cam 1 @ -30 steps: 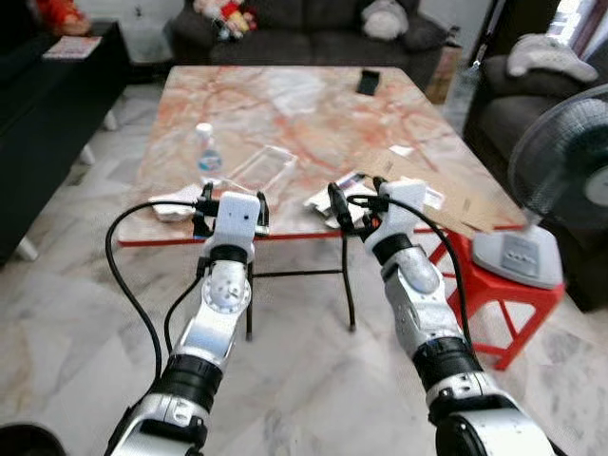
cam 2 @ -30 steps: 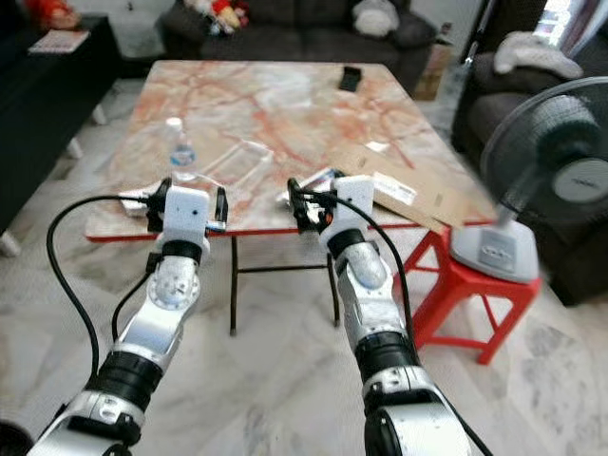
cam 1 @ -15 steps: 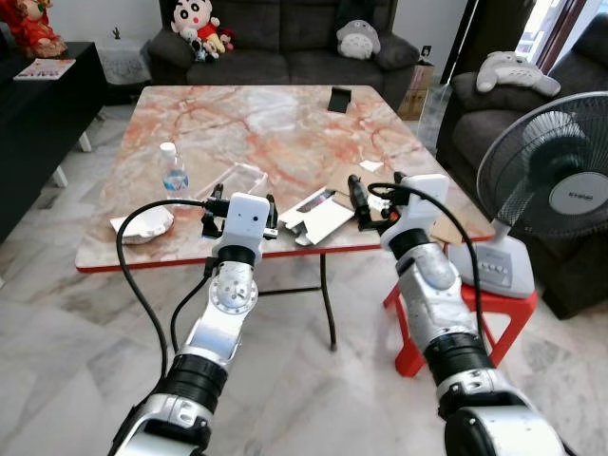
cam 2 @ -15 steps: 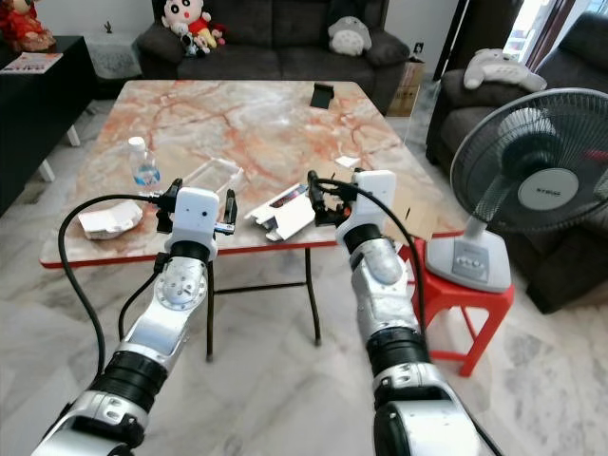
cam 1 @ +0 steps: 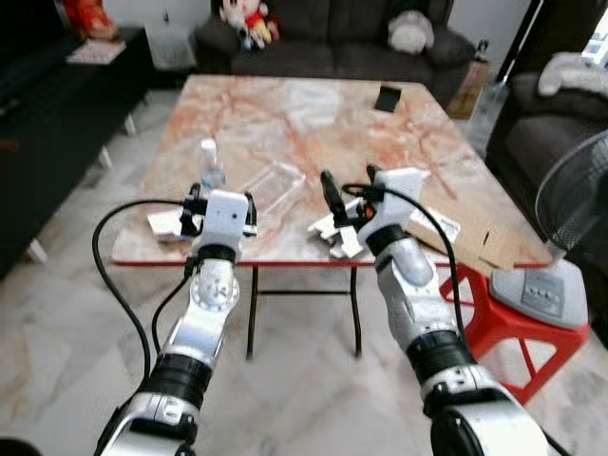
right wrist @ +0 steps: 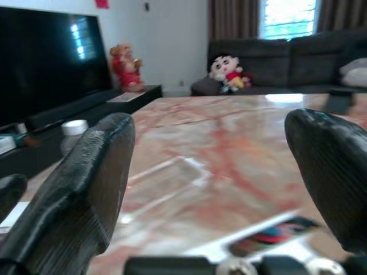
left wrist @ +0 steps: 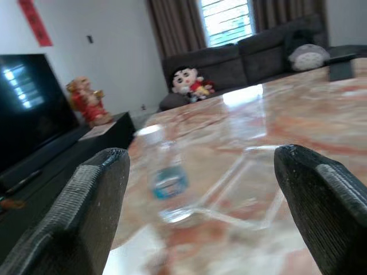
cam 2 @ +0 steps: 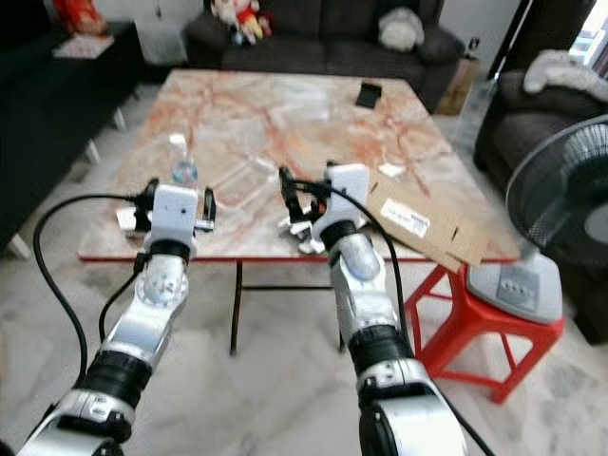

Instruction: Picking trash to rubbish bin

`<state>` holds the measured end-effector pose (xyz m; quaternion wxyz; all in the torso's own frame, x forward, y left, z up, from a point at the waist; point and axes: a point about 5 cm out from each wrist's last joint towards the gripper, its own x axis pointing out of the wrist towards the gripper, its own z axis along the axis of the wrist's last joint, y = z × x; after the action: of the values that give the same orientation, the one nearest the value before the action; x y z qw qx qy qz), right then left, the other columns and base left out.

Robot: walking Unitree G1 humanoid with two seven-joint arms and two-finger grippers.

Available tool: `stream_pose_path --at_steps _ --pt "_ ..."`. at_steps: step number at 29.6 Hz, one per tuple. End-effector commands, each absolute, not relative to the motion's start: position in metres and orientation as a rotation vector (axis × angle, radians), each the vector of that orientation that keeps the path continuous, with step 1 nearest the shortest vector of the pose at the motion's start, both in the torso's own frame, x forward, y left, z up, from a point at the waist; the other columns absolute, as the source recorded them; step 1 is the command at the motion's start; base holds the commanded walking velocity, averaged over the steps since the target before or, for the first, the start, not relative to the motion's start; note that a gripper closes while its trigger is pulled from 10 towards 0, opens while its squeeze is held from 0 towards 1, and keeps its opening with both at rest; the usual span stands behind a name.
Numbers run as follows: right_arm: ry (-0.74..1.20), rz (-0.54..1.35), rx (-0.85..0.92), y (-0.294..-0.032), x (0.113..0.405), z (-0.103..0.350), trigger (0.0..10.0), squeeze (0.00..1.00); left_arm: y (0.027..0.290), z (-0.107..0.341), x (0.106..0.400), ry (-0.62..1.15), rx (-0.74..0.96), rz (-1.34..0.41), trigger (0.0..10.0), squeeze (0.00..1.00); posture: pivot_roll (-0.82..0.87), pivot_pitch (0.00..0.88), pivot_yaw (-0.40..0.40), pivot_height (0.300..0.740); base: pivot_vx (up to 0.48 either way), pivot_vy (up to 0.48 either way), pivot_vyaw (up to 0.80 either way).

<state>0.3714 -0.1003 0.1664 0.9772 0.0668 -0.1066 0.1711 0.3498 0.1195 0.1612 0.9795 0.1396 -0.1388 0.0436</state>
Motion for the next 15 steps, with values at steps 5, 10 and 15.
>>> stream_pose_path --at_steps 5,10,15 --pt "-0.213 0.321 0.143 -0.1052 0.3733 0.1683 10.0 0.00 0.1104 0.1683 0.3502 -0.303 0.272 0.060 10.0 0.00 0.01 0.000 -0.068 0.740 0.316 0.000 0.00" --pt "-0.216 0.322 0.141 -0.1059 0.3739 0.1692 10.0 0.00 0.1128 0.1677 0.3499 -0.302 0.275 0.064 10.0 0.00 0.01 0.000 -0.066 0.740 0.319 0.000 0.00" --pt "-0.260 0.315 0.117 -0.1061 0.3720 0.1733 10.0 0.00 0.1130 0.1672 0.3496 -0.301 0.278 0.062 10.0 0.00 0.01 0.000 -0.064 0.740 0.318 0.000 0.24"
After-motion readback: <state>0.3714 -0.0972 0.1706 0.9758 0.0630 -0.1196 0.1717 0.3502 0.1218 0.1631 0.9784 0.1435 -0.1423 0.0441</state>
